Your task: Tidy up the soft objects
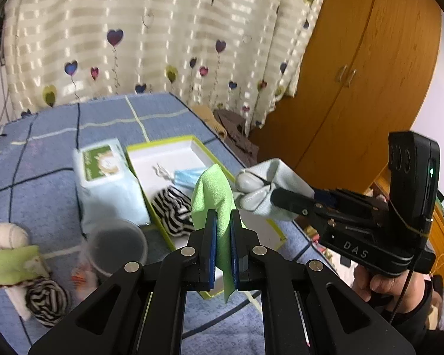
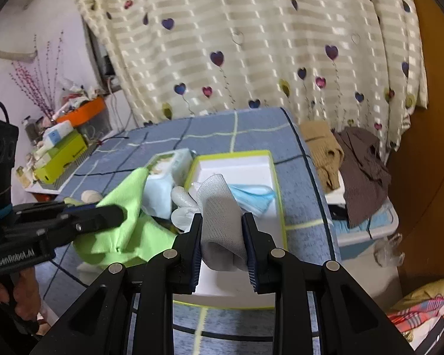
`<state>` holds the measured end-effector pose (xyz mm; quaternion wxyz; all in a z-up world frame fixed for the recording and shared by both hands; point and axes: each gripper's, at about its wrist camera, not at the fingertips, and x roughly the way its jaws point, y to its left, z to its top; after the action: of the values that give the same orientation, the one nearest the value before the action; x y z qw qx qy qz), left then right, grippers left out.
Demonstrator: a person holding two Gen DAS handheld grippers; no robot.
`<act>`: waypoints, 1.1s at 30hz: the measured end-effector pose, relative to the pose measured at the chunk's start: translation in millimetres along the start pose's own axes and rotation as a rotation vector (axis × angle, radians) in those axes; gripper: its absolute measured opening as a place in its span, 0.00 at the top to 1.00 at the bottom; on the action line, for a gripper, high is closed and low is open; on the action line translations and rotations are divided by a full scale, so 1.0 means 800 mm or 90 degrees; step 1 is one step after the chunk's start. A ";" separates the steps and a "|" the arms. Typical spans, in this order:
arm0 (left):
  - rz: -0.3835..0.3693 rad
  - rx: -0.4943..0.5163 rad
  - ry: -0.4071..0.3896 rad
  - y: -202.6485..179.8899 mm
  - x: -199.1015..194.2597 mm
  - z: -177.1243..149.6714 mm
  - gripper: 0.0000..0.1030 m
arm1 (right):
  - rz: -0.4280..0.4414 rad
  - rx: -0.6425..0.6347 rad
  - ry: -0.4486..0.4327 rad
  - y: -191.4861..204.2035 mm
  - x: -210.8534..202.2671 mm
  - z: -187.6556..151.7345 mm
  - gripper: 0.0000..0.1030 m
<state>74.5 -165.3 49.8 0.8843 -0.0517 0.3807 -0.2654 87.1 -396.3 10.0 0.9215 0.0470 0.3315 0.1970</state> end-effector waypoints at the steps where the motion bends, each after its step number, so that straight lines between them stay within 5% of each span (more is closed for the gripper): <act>1: -0.004 0.000 0.011 -0.002 0.008 -0.003 0.92 | -0.002 0.005 0.004 -0.004 0.003 -0.002 0.77; 14: 0.003 -0.022 0.116 -0.002 0.091 -0.027 0.92 | -0.004 0.039 0.037 -0.041 0.033 -0.019 0.76; 27: 0.040 -0.046 0.141 0.011 0.136 -0.017 0.92 | -0.003 0.049 0.054 -0.054 0.058 -0.019 0.76; 33: 0.026 -0.060 0.121 0.015 0.119 -0.017 0.68 | -0.005 0.048 0.067 -0.055 0.075 -0.020 0.76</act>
<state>124.6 -202.0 -24.7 0.8459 -0.0604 0.4760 -0.2330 133.9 -413.9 -47.6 0.9010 0.0698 0.3870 0.1834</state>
